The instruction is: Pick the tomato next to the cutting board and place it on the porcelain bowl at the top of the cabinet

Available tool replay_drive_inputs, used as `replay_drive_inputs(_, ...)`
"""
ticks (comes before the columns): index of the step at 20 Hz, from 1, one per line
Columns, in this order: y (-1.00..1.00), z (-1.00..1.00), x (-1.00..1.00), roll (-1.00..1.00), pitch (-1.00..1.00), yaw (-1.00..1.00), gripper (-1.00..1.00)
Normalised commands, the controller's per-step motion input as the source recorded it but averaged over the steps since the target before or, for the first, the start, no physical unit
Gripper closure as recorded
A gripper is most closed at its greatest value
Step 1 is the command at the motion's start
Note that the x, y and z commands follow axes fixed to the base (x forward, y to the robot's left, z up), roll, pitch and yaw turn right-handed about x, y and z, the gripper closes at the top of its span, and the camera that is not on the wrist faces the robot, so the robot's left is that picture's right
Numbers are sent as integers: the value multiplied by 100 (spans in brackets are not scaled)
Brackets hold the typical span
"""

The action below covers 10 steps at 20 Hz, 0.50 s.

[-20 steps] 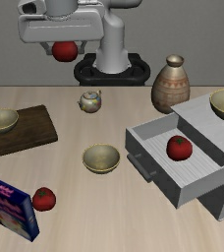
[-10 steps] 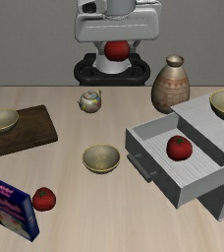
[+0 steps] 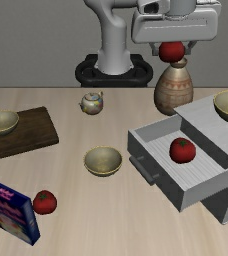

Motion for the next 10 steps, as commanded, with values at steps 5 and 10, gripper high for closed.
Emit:
replay_drive_inputs(5,100,0,0,0,0,0,100)
replay_drive_inputs(10,100,0,0,0,0,0,100)
